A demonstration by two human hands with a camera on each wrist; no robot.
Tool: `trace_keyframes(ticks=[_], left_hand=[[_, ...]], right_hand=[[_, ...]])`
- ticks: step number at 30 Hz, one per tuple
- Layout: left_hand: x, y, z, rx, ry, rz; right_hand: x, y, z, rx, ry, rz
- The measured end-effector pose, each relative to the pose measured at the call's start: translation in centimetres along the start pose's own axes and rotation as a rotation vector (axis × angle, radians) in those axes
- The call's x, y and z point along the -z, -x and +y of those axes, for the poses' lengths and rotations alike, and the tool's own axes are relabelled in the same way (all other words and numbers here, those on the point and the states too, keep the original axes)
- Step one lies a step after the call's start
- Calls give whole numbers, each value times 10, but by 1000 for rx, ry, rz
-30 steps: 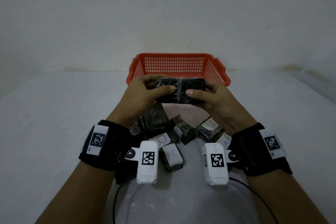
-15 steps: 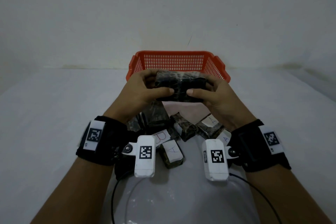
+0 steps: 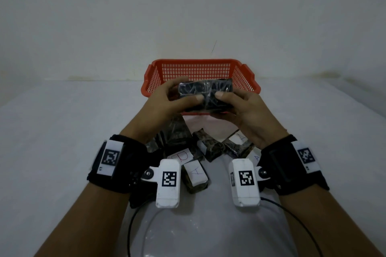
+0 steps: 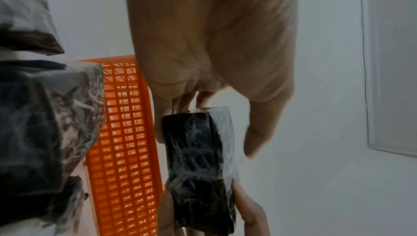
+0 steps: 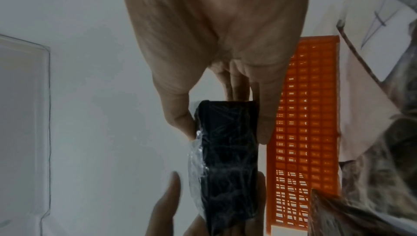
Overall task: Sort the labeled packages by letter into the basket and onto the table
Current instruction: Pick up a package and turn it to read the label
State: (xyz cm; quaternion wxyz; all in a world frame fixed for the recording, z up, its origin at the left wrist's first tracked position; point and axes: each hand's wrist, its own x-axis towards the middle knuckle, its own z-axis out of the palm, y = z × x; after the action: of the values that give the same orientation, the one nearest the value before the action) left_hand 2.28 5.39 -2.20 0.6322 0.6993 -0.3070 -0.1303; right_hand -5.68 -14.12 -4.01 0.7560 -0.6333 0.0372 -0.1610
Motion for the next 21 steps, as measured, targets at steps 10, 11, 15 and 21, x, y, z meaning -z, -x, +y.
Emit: trace_keyframes(ticks=[10, 11, 15, 21], left_hand=[[0, 2, 0, -36, -20, 16], [1, 2, 0, -32, -14, 12], [3, 2, 0, -55, -4, 73], [2, 2, -1, -60, 14, 43]], right_hand=[[0, -4, 8, 63, 78, -37], [1, -4, 8, 67, 79, -43], [2, -6, 9, 42, 48, -109], [7, -5, 8, 75, 92, -97]])
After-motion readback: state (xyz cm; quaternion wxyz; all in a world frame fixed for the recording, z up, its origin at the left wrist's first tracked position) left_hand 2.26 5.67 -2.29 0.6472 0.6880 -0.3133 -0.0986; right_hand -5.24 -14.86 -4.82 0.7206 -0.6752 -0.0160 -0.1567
